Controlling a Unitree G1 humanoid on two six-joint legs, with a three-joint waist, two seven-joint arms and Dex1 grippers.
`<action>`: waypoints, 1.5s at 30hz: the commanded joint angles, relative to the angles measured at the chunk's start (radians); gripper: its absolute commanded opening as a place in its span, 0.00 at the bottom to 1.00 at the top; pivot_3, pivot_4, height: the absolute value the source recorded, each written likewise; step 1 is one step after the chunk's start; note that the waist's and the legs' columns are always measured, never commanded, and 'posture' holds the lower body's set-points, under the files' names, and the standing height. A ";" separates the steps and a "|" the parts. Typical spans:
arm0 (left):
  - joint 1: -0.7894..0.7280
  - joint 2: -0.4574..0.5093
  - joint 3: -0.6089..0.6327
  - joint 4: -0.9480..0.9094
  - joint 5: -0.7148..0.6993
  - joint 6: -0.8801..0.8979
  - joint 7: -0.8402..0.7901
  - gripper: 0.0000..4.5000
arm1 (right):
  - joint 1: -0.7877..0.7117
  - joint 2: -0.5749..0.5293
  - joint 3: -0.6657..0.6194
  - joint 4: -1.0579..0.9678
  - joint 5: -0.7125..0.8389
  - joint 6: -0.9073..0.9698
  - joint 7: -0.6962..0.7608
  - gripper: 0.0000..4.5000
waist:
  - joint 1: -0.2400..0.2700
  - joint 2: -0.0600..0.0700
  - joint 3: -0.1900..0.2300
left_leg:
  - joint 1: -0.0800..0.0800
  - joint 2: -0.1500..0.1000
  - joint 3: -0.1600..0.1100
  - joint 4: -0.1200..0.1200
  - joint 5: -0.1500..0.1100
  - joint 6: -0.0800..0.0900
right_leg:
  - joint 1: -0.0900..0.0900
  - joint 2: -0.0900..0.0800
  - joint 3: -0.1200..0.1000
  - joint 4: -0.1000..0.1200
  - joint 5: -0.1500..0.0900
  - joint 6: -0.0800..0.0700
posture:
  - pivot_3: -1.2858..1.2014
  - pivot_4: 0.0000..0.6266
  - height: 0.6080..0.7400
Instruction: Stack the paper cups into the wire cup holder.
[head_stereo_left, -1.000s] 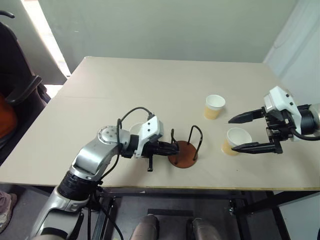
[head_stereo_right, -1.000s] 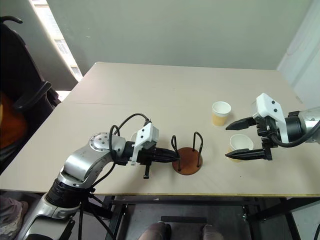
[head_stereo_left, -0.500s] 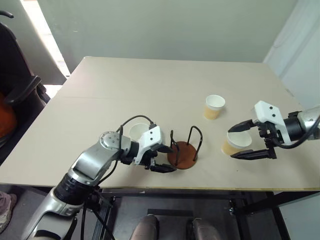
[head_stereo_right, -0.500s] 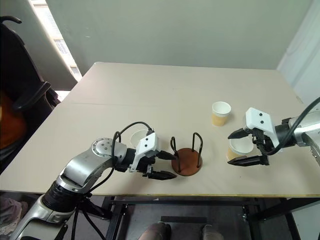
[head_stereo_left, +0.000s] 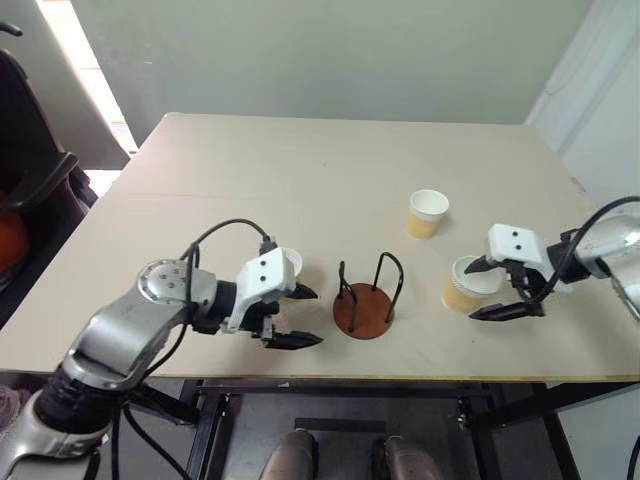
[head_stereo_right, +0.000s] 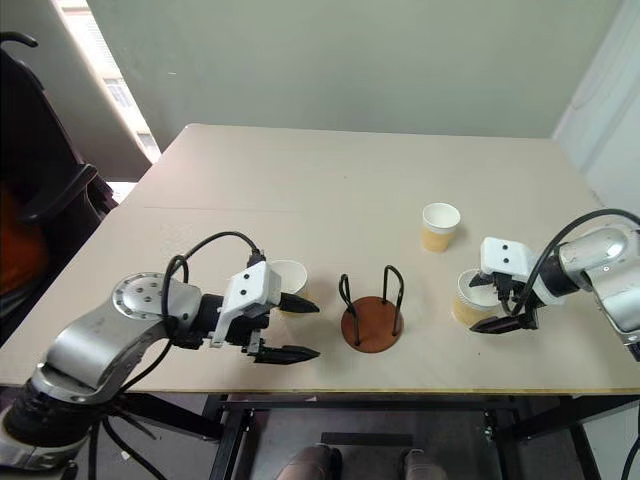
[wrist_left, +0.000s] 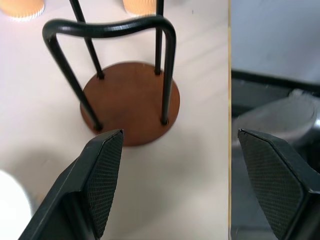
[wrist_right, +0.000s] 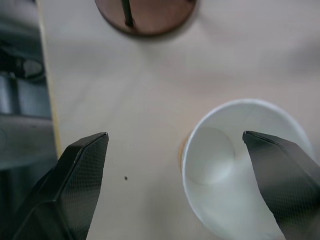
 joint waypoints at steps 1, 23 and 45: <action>-0.004 0.105 0.134 -0.042 0.011 -0.031 -0.007 0.87 | -0.018 0.030 0.007 0.000 -0.029 -0.012 -0.005 1.00 | -0.003 0.000 0.000 | 0.000 0.000 0.000 0.000 0.000 -0.001 | 0.000 0.000 0.000 0.000 0.000 -0.001 | 0.52 0.24 1.00; 0.040 0.148 0.364 0.029 -0.129 -0.105 -0.012 0.87 | -0.314 0.090 -0.190 0.009 0.192 0.096 0.139 0.00 | -0.011 0.003 0.002 | -0.005 0.001 0.000 -0.001 -0.006 -0.011 | -0.012 0.000 0.000 0.014 -0.006 -0.010 | 0.52 0.24 1.00; 0.142 0.155 0.412 -0.001 -0.159 -0.118 0.033 0.87 | -0.423 0.365 0.063 -0.020 0.170 -0.037 0.200 0.00 | -0.017 -0.003 -0.001 | 0.000 0.004 -0.004 -0.016 0.000 -0.017 | -0.015 0.003 -0.004 0.018 -0.012 -0.020 | 0.52 0.24 1.00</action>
